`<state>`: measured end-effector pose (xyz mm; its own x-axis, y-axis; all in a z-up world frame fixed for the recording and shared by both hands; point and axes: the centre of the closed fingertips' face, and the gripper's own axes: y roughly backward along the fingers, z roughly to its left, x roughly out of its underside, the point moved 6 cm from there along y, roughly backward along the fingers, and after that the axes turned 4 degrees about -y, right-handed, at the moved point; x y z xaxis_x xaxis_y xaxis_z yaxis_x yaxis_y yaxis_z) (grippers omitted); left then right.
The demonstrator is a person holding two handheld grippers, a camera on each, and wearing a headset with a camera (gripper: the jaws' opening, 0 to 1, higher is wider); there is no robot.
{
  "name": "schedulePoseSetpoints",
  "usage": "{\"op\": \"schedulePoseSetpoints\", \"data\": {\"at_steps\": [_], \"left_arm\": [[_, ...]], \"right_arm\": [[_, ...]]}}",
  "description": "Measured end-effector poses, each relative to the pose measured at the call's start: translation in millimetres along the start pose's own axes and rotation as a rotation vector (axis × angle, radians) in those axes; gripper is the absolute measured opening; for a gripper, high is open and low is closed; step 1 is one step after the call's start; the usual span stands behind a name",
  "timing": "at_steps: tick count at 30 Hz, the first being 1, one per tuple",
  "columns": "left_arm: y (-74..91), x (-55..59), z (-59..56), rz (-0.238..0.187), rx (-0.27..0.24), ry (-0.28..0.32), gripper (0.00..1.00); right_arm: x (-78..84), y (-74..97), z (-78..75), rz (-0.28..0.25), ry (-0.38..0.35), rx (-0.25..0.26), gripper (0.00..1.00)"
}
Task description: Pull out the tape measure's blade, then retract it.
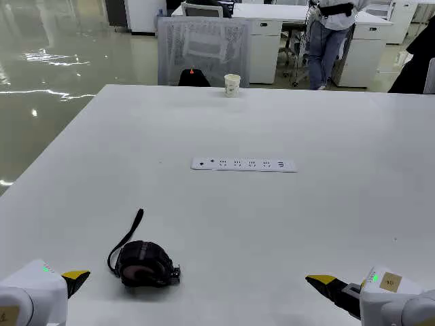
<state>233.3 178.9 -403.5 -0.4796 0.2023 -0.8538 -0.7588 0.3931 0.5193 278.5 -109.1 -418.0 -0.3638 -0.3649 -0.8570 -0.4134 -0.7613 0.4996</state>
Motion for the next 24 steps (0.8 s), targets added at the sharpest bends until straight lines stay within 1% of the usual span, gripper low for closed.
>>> {"op": "schedulePoseSetpoints", "data": {"at_steps": [2, 4, 8, 10, 12, 15, 19, 22, 24], "left_arm": [[1.7, 0.3, -2.2, -0.009, 0.010, 0.000, 0.99], [3.4, 1.4, -3.9, -0.008, 0.010, -0.004, 0.99], [7.1, 2.5, -6.9, -0.018, 0.013, -0.015, 0.99], [7.5, 4.2, -6.9, -0.014, 0.014, -0.016, 0.99], [8.9, 5.2, -7.8, -0.017, 0.019, -0.018, 0.99], [10.4, 5.7, -8.3, -0.018, 0.014, -0.028, 0.99], [11.7, 5.2, -8.1, -0.023, 0.013, -0.030, 0.99], [12.6, 4.5, -6.9, -0.028, 0.010, -0.033, 0.99], [13.3, 4.0, -6.9, -0.030, 0.013, -0.035, 0.99]], "right_arm": [[0.8, 2.7, 0.5, -0.010, -0.006, 0.009, 0.76], [1.1, 5.0, 1.6, -0.019, -0.015, 0.014, 0.79], [2.2, 9.9, 4.9, -0.041, -0.030, 0.018, 0.84], [2.9, 11.6, 6.0, -0.048, -0.040, 0.021, 0.87], [4.1, 13.1, 6.7, -0.056, -0.050, 0.024, 0.88], [5.0, 15.2, 7.9, -0.064, -0.059, 0.028, 0.92], [5.3, 17.4, 8.7, -0.083, -0.069, 0.034, 0.96], [6.4, 18.6, 9.0, -0.083, -0.069, 0.039, 0.97], [5.7, 20.0, 8.7, -0.093, -0.069, 0.046, 0.99]]}}
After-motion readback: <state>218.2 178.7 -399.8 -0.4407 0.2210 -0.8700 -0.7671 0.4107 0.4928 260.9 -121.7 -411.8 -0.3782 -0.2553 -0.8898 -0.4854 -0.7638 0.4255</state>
